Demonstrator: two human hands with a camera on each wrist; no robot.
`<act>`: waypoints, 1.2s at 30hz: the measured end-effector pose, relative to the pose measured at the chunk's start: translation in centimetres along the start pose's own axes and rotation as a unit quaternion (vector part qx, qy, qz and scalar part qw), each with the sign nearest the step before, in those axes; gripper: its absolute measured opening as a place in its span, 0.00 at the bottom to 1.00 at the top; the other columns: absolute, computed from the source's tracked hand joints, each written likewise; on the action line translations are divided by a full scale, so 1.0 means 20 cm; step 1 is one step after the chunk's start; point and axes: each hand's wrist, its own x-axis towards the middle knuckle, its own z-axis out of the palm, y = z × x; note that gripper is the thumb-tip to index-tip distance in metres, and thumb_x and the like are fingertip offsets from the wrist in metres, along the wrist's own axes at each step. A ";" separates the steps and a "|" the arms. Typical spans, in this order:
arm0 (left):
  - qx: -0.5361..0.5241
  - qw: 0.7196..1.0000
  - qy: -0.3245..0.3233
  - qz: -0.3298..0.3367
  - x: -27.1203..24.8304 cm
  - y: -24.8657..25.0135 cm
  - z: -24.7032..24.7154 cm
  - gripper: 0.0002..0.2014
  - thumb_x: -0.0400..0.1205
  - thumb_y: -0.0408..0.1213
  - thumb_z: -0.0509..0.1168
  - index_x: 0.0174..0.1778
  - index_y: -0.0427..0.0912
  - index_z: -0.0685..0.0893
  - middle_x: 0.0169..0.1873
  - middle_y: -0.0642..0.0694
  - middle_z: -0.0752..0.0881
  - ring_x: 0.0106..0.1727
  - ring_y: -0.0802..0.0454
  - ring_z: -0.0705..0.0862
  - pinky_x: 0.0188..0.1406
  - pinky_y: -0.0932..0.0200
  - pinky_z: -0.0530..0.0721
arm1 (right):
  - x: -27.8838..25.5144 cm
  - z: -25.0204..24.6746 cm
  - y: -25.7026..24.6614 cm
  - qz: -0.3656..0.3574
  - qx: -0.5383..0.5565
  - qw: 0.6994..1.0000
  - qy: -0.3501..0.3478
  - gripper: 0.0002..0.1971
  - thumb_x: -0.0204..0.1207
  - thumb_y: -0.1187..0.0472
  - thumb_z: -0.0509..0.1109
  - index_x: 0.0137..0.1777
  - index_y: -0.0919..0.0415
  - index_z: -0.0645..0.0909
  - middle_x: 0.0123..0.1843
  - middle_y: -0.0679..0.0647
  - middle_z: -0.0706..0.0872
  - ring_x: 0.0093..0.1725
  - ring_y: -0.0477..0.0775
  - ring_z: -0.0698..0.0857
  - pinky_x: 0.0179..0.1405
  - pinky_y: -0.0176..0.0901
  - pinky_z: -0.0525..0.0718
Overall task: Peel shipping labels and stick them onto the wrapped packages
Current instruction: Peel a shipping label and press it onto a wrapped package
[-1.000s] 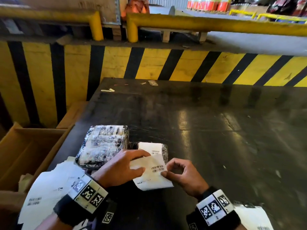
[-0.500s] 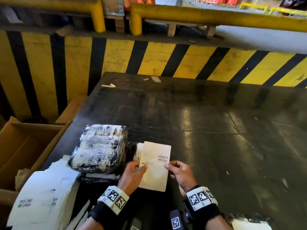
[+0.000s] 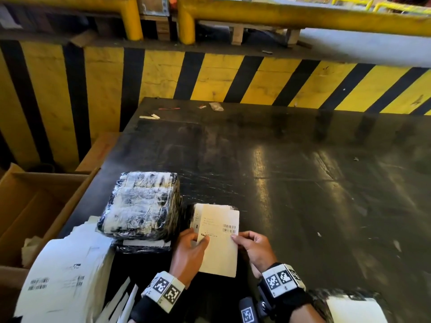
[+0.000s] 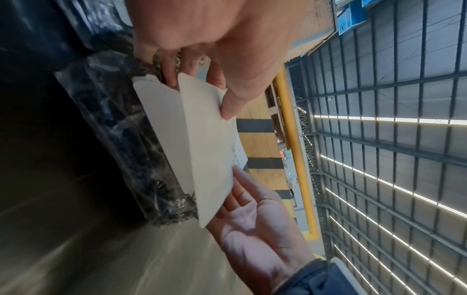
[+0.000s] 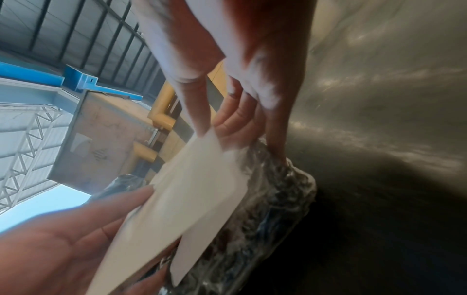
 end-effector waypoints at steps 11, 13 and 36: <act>0.030 0.996 -0.044 0.066 -0.32 -0.20 -0.12 0.08 0.79 0.39 0.69 0.43 0.39 0.90 0.57 0.49 0.84 0.51 0.55 0.86 0.46 0.61 0.88 | -0.33 -0.08 0.22 0.001 -0.005 1.000 -0.018 0.07 0.69 0.68 0.78 0.43 0.70 0.83 0.44 0.64 0.92 0.49 0.64 0.90 0.57 0.59 0.86; 0.061 0.993 -0.029 0.101 -0.34 -0.19 -0.15 0.09 0.79 0.41 0.69 0.39 0.40 0.90 0.47 0.49 0.89 0.45 0.56 0.88 0.39 0.66 0.86 | -0.36 -0.06 0.21 -0.021 -0.028 0.999 0.001 0.07 0.68 0.67 0.78 0.42 0.69 0.84 0.44 0.63 0.92 0.46 0.60 0.90 0.53 0.52 0.87; 0.110 0.993 -0.002 0.033 -0.08 -0.13 -0.16 0.08 0.79 0.38 0.69 0.38 0.39 0.86 0.36 0.47 0.89 0.35 0.56 0.85 0.26 0.72 0.73 | -0.19 0.08 0.04 -0.029 -0.155 0.983 0.092 0.05 0.66 0.65 0.81 0.37 0.65 0.88 0.42 0.58 0.91 0.43 0.55 0.89 0.47 0.46 0.88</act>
